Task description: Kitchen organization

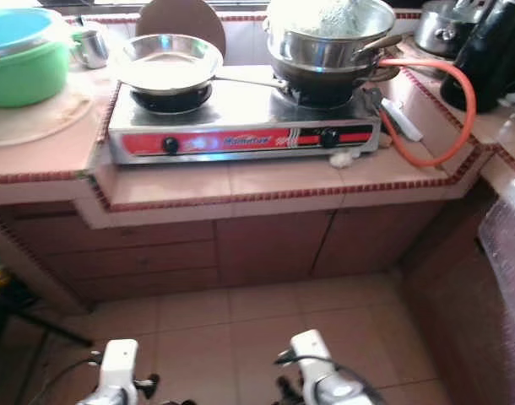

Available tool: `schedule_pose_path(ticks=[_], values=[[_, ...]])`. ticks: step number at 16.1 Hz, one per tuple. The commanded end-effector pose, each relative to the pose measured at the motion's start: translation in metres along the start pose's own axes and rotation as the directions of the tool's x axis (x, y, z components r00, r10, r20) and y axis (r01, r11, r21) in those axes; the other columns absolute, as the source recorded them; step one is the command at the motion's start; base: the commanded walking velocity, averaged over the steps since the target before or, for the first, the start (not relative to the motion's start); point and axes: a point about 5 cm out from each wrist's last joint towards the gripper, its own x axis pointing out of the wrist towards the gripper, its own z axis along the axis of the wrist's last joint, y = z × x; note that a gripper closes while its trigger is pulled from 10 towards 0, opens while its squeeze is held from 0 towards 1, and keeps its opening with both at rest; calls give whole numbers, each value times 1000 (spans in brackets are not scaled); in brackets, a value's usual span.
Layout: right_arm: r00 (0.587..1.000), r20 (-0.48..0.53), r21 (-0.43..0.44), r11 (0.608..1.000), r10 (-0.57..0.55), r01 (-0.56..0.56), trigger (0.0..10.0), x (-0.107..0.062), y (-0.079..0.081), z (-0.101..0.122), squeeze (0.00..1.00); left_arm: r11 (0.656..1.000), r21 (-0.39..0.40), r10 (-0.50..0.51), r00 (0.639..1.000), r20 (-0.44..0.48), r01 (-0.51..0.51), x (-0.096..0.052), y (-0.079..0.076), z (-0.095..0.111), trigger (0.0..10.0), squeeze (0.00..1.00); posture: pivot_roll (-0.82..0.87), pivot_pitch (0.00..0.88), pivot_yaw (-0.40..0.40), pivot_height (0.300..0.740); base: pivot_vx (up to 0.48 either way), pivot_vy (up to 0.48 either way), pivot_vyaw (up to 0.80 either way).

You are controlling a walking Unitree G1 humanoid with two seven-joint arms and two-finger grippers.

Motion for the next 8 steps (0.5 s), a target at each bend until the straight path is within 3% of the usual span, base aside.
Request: schedule_pose_path(ticks=[1,4,8], values=[[1000,-4,3,1000,-22,22,10000,-2,-8,-1,0,1000,2,-8,1000,-25,8,-1,-4,-7,10000,0,-168,99,10,740,-259,322,0],[1000,-2,5,1000,-20,20,10000,-2,-6,-1,0,1000,9,-7,1000,-24,7,-1,-2,-7,10000,0,-172,103,19,740,-257,315,0],[1000,3,15,1000,-17,17,10000,-1,-4,0,0,997,42,-63,998,22,62,-1,-4,-2,10000,0,-176,104,27,740,0,0,0]])
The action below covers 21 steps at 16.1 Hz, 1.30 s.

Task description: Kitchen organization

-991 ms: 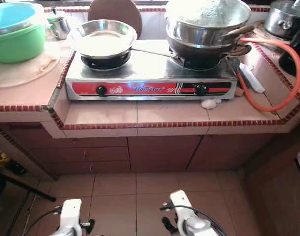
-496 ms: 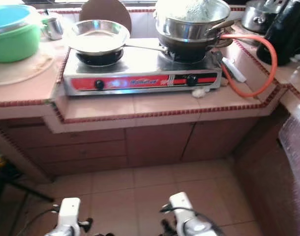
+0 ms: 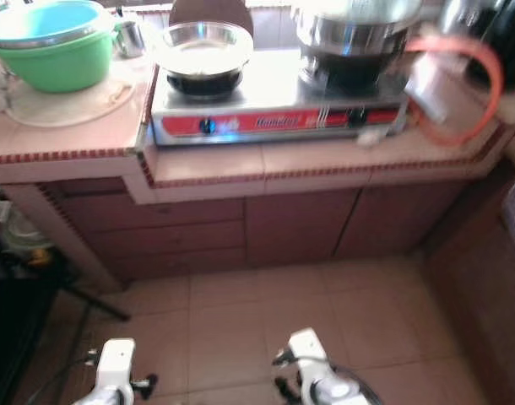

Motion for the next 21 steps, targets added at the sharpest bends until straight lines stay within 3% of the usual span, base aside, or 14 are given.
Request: schedule_pose_path(ticks=[1,12,21], values=[[1000,-4,14,1000,-11,11,10000,-1,-2,-3,0,1000,13,-15,1000,1,15,0,-4,-1,10000,0,-176,104,28,740,0,0,0],[1000,-4,29,1000,-11,11,10000,-1,-1,-5,0,1000,7,-23,999,-30,23,-1,-1,-8,10000,0,-170,115,43,740,0,0,0],[992,58,124,987,-112,104,10000,-2,-13,7,0,1000,8,18,1000,-14,-18,-1,2,-5,10000,0,-170,117,38,740,0,0,0]])
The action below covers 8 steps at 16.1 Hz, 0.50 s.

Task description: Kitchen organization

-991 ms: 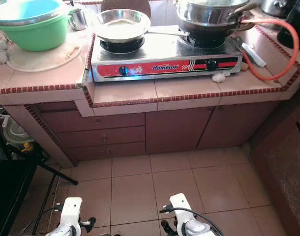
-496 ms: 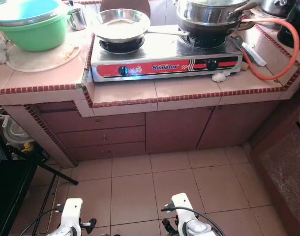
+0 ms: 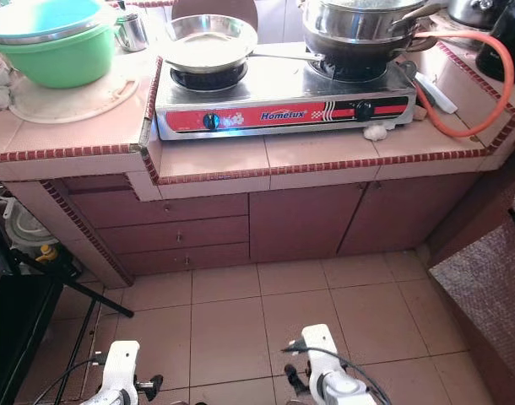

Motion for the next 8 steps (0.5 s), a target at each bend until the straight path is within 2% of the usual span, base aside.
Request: schedule_pose_path(ticks=[1,8], values=[[1000,15,14,1000,-12,11,10000,0,0,2,0,1000,14,17,1000,-10,-17,0,5,-1,10000,0,-172,116,38,740,0,0,0],[1000,7,21,1000,-3,3,10000,1,4,2,0,1000,22,17,1000,-13,-16,0,3,-1,10000,0,-172,121,44,740,0,0,0]])
